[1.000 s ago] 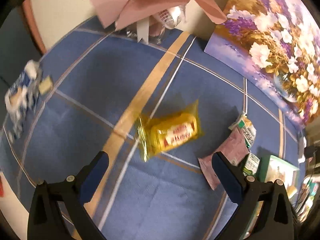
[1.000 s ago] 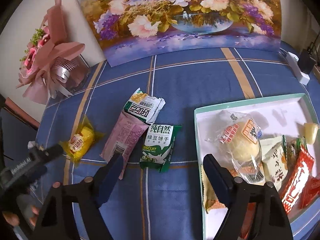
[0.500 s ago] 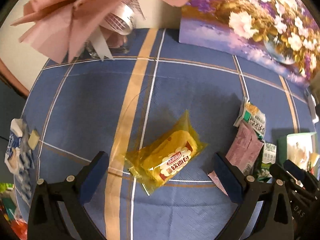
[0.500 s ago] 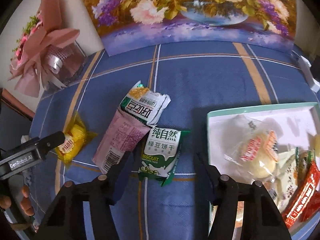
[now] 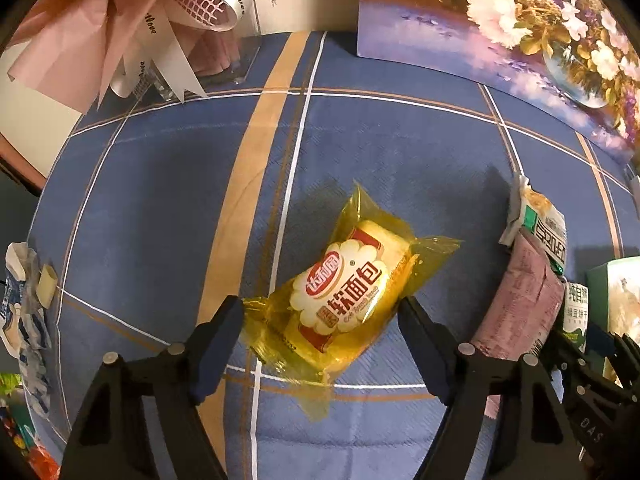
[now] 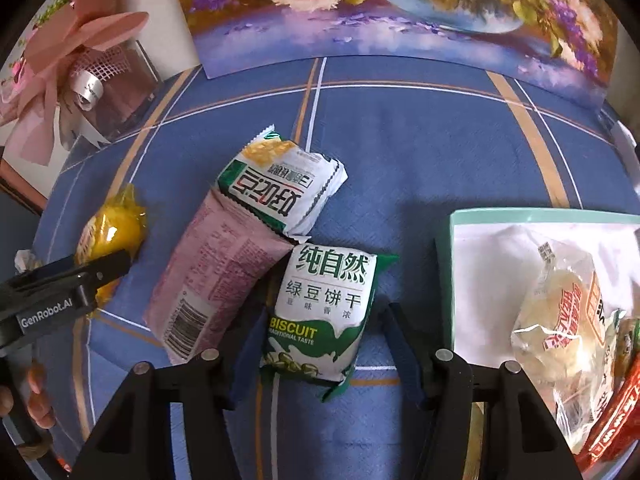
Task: Organize snacks
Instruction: 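Grasp the yellow bread pack with the left gripper while the right grasps the green-white biscuit pack, then carry both packs over the tray and open both grippers to drop them, then move both grippers back to the pink pack and white-green pack, then lower the left gripper onto the pink pack while the right lowers onto the white-green pack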
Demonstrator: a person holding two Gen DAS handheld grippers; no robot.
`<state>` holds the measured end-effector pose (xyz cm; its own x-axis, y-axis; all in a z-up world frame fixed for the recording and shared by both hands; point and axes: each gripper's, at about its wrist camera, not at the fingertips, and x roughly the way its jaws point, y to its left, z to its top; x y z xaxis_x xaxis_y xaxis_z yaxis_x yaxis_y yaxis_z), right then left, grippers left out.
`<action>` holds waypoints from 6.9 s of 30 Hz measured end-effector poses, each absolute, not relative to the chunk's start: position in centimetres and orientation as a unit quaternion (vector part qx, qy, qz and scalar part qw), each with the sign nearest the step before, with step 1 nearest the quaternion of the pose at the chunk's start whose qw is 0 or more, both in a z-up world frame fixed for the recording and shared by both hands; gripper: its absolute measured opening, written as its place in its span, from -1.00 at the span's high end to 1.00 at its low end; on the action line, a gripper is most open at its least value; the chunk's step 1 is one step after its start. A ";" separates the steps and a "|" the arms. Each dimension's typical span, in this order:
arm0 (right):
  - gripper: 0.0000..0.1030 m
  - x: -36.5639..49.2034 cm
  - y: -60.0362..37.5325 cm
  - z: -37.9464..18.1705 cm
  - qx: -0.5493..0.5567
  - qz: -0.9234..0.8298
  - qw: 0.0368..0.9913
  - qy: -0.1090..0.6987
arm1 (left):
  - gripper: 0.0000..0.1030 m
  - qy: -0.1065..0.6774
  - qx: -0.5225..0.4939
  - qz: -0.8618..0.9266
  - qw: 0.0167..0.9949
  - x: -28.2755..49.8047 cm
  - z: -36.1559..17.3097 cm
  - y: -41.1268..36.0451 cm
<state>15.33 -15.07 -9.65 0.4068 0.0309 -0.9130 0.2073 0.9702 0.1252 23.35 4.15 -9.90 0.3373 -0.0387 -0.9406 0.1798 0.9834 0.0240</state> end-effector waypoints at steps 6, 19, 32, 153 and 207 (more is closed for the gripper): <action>0.06 15.5 -13.8 -9.9 0.078 -0.071 0.834 0.542 | -0.30 0.565 0.067 -0.054 0.821 23.4 -9.6 3.8; 0.19 13.7 -14.4 -8.2 0.089 -0.058 0.837 0.537 | 0.06 0.562 0.025 -0.022 0.827 20.8 -7.6 3.5; 0.18 9.4 -15.6 -2.5 0.121 -0.046 0.856 0.501 | 0.06 0.554 -0.053 -0.023 0.831 14.9 -2.8 0.6; -1.00 3.7 -29.1 -3.7 0.165 -0.142 0.829 0.515 | -1.00 0.540 -0.047 0.000 0.840 12.8 -2.4 -7.1; -1.00 10.6 -21.9 -6.1 0.079 -0.077 0.831 0.546 | -0.56 0.570 -0.039 -0.055 0.819 19.3 -9.2 -4.5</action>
